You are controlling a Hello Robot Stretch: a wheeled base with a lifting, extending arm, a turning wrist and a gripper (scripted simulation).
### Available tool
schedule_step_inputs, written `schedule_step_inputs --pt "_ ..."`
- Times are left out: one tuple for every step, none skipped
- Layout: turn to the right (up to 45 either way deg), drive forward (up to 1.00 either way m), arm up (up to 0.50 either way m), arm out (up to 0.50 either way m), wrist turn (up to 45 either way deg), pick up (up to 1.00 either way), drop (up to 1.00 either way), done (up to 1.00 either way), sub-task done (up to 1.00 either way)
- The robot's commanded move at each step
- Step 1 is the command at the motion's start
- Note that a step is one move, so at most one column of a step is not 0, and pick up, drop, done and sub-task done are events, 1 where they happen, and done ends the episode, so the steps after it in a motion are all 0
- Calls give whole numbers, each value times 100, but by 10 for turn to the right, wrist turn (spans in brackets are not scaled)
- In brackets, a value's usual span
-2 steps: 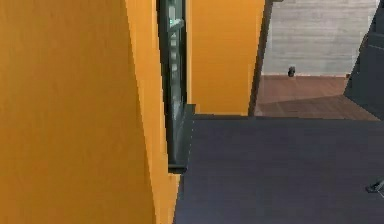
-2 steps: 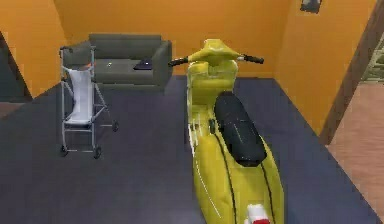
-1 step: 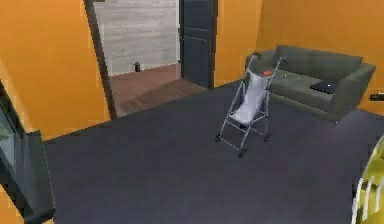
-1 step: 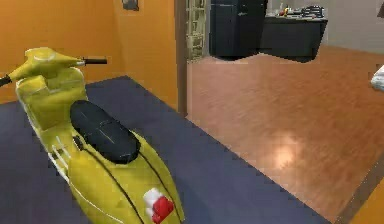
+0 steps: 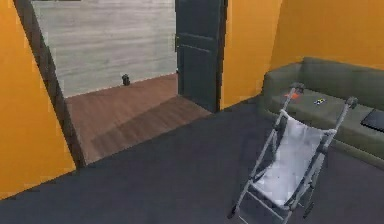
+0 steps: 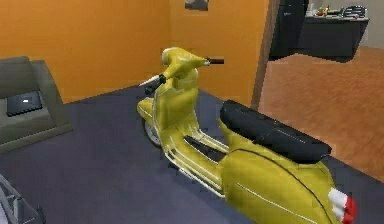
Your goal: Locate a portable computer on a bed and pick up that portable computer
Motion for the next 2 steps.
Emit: schedule_step_inputs --pt "-120 0 0 0 0 0 0 0 0" --pt "0 100 0 0 0 0 0 0 0"
